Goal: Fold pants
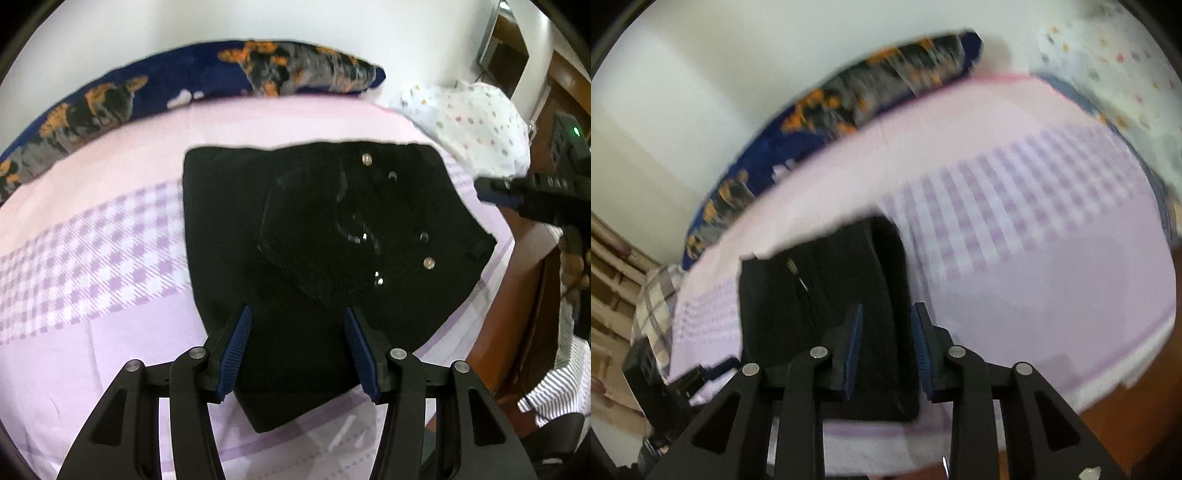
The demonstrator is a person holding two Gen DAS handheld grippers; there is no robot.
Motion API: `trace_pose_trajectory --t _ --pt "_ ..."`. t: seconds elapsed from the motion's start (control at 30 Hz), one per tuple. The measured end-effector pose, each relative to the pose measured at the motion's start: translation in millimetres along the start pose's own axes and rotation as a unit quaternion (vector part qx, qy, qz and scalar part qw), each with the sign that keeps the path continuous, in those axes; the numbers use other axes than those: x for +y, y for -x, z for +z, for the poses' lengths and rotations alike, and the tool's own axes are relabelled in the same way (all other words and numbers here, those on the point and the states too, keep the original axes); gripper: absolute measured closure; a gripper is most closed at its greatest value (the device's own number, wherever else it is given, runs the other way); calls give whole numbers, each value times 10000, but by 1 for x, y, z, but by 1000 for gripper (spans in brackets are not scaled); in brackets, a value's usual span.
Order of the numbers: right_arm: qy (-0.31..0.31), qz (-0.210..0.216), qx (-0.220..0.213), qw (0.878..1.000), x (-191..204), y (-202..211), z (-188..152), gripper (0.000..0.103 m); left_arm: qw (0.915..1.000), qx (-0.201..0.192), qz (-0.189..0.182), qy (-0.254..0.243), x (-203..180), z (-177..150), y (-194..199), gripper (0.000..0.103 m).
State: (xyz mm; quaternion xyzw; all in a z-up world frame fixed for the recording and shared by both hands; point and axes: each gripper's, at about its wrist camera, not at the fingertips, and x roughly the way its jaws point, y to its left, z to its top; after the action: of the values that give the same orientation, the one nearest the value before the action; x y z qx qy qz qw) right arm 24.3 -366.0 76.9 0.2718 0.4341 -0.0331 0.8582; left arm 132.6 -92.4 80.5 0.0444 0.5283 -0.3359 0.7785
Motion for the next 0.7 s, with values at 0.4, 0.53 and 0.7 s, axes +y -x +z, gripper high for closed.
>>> trace_pose_trajectory --t 0.4,0.53,0.7 --pt "393 -75 254 9989 29 -64 36 84 9992 365 -9 155 6 -9 -17 49" --pt "381 -94 415 9984 25 -66 29 86 9991 354 -37 239 8 -7 -16 49" --pt "503 -232 698 9960 24 -57 6 86 9993 222 104 286 11 -7 -2 49"
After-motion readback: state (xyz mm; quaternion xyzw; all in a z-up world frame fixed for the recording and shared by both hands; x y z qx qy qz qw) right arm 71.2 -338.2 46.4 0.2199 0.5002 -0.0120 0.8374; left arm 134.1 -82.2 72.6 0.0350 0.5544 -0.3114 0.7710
